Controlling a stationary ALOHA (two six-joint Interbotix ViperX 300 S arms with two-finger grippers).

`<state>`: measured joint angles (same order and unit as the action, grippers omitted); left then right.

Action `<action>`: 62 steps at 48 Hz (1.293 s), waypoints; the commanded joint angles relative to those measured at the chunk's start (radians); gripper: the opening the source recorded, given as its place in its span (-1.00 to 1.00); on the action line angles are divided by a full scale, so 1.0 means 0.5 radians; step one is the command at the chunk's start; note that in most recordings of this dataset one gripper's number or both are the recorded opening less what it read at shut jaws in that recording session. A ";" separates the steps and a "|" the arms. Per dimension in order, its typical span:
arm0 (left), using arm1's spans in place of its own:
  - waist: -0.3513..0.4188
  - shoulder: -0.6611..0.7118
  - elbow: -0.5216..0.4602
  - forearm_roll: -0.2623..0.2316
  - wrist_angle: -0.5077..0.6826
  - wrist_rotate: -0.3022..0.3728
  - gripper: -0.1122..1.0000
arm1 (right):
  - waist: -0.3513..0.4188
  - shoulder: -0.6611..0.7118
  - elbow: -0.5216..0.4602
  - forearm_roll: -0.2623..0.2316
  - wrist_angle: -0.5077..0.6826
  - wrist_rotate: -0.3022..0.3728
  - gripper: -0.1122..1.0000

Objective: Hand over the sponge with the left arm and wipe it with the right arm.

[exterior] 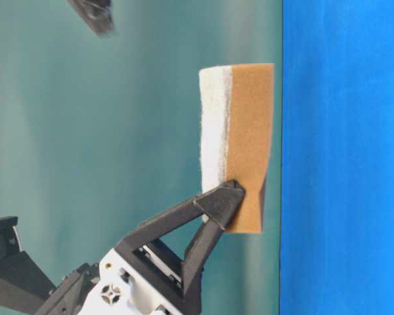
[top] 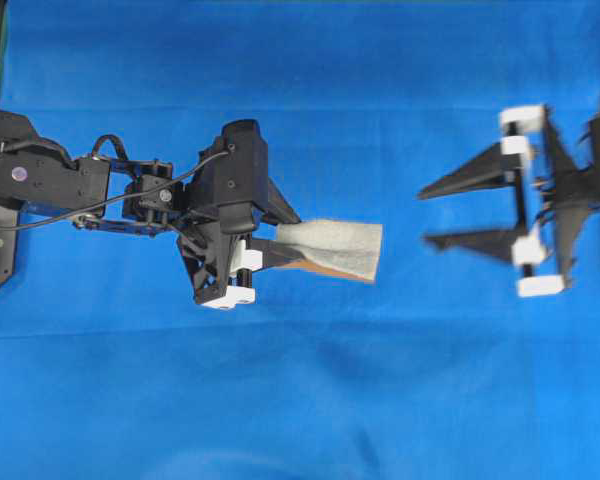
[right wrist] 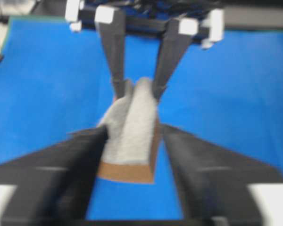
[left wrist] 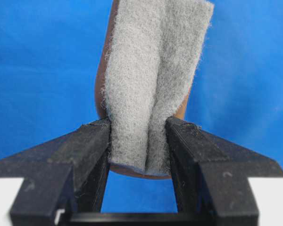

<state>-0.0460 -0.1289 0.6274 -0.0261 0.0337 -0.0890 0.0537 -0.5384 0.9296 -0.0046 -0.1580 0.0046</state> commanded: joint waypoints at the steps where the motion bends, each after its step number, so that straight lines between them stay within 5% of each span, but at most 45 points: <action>1: -0.003 -0.043 -0.018 -0.003 -0.006 0.003 -0.23 | 0.006 0.120 -0.120 0.000 0.018 0.006 0.43; 35: 0.000 -0.043 -0.009 0.000 0.003 0.021 -0.32 | -0.025 0.847 -0.537 0.055 0.236 0.074 0.53; 56: 0.000 -0.043 -0.012 0.000 -0.006 0.025 -0.33 | -0.025 0.899 -0.568 0.058 0.249 0.080 0.52; 62: 0.000 -0.046 -0.009 0.000 -0.021 0.021 -0.33 | -0.021 0.896 -0.568 0.052 0.288 0.077 0.36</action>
<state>-0.0445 -0.1273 0.6351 -0.0261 0.0399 -0.0767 0.0445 -0.0798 0.6673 0.0199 -0.0215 0.0445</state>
